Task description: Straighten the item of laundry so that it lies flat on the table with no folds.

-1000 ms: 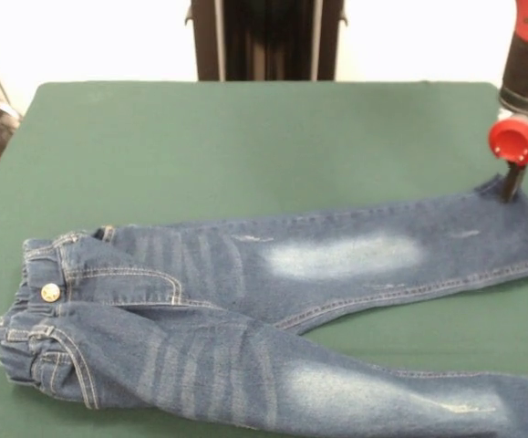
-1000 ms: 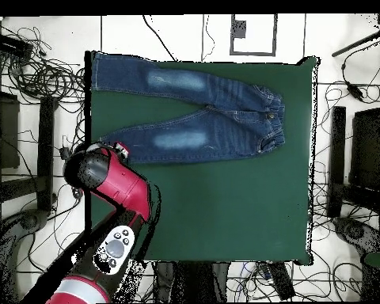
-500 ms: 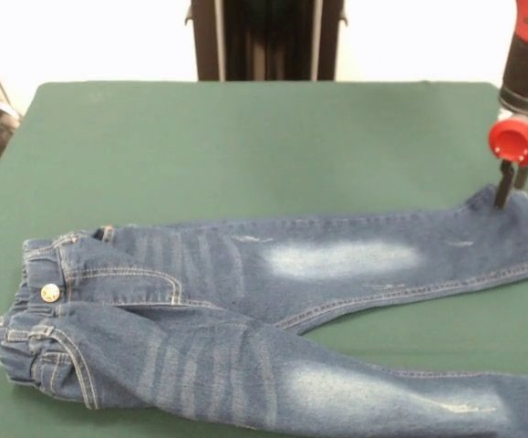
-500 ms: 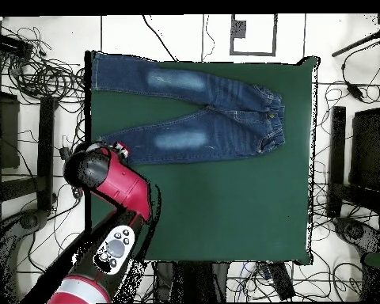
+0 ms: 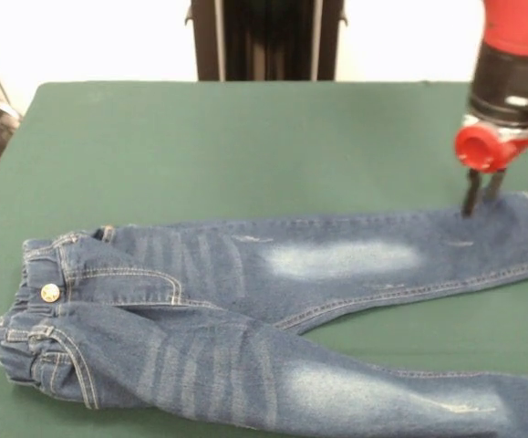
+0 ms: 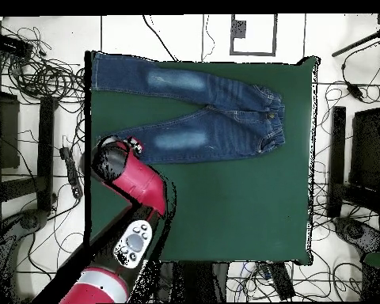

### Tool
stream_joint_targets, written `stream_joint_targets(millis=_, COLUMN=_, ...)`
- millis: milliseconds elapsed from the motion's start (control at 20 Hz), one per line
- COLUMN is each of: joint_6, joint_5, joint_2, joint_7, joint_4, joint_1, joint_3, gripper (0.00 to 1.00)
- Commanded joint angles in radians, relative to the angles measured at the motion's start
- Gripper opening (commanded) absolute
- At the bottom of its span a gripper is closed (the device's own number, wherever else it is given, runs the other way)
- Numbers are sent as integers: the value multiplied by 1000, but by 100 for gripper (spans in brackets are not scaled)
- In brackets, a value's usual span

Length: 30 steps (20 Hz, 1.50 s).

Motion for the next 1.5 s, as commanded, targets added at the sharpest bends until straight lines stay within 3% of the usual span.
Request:
stream_joint_targets(millis=50, joint_6=75, joint_5=-115, joint_2=-24, joint_7=-37, joint_4=47, joint_1=-142, joint_3=20, gripper=100)
stream_joint_targets(millis=550, joint_6=113, joint_5=-312, joint_2=-49, joint_7=-68, joint_4=40, joint_1=-287, joint_3=-12, gripper=100)
stream_joint_targets(millis=900, joint_6=44, joint_5=-440, joint_2=-53, joint_7=-161, joint_4=91, joint_1=-436, joint_3=76, gripper=100)
stream_joint_targets(millis=1200, joint_6=200, joint_5=-579, joint_2=-97, joint_7=-169, joint_4=36, joint_1=-489, joint_3=42, gripper=100)
stream_joint_targets(millis=1500, joint_6=206, joint_5=-665, joint_2=-86, joint_7=-128, joint_4=-7, joint_1=-525, joint_3=52, gripper=100)
